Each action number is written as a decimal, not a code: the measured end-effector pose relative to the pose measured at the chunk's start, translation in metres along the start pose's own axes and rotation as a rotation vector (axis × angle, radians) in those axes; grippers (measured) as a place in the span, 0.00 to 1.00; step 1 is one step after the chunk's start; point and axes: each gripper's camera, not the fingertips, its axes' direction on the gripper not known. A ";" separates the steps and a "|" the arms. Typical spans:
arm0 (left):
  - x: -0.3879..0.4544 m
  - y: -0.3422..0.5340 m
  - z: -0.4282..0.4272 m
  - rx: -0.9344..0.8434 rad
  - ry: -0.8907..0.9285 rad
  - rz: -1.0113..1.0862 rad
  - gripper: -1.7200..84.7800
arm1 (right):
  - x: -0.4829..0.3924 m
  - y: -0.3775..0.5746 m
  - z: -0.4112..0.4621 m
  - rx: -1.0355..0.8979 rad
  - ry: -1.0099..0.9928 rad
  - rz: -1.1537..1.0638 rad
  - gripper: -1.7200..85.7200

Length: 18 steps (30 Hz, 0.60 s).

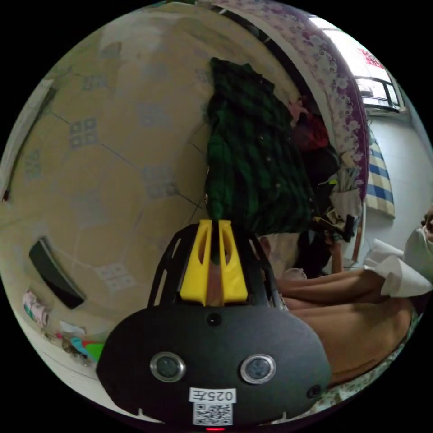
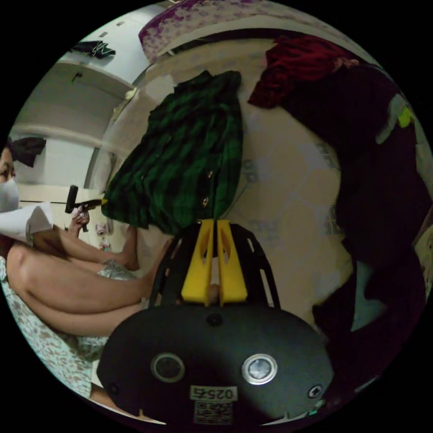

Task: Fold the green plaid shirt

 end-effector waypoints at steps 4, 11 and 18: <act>-0.045 0.037 -0.024 -0.014 0.210 -0.154 0.00 | -0.011 0.032 -0.005 -0.053 -0.151 0.057 0.01; -0.127 0.083 0.033 -0.253 0.248 -0.317 0.00 | 0.048 0.096 0.097 -0.199 -0.460 0.343 0.01; -0.121 -0.005 -0.064 -0.005 0.660 -0.105 0.01 | 0.070 -0.022 0.021 0.184 -1.060 0.166 0.01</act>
